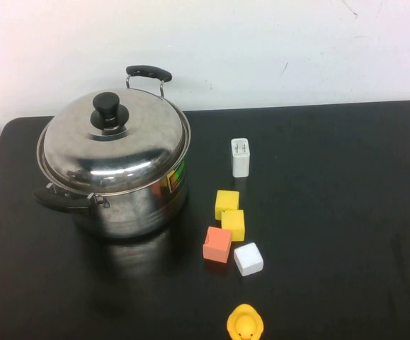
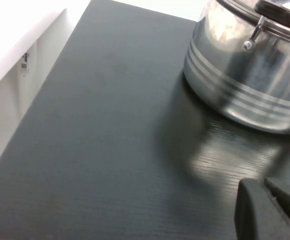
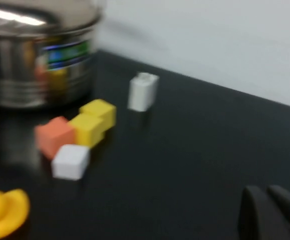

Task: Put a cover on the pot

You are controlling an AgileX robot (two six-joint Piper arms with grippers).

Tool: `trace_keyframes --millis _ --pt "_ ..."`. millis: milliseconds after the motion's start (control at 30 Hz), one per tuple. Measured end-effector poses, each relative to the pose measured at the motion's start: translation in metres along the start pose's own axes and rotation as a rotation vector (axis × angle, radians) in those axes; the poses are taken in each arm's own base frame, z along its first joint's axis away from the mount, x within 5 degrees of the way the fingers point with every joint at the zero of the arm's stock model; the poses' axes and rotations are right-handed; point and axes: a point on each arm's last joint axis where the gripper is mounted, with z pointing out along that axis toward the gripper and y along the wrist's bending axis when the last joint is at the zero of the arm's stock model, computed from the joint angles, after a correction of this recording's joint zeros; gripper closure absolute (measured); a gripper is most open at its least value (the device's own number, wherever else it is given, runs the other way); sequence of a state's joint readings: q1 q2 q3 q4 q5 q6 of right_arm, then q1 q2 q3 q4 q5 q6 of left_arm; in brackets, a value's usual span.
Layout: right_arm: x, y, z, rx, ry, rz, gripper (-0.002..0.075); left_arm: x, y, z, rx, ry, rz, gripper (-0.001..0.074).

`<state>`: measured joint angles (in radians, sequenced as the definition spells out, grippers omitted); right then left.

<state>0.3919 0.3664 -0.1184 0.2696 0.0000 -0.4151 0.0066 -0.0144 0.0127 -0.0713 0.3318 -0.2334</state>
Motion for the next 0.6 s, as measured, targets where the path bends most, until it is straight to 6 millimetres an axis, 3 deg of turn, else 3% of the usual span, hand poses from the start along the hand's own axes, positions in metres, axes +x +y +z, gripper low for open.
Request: trace_keyframes --millis 300,600 --pt "0.037 -0.011 -0.017 0.239 -0.050 0.138 0.0717 0.000 0.000 0.000 0.000 0.002 0.003 0.0737" --pt "0.049 -0.014 -0.025 0.369 0.014 0.153 0.0717 0.000 0.000 0.000 0.000 0.002 0.003 0.0737"
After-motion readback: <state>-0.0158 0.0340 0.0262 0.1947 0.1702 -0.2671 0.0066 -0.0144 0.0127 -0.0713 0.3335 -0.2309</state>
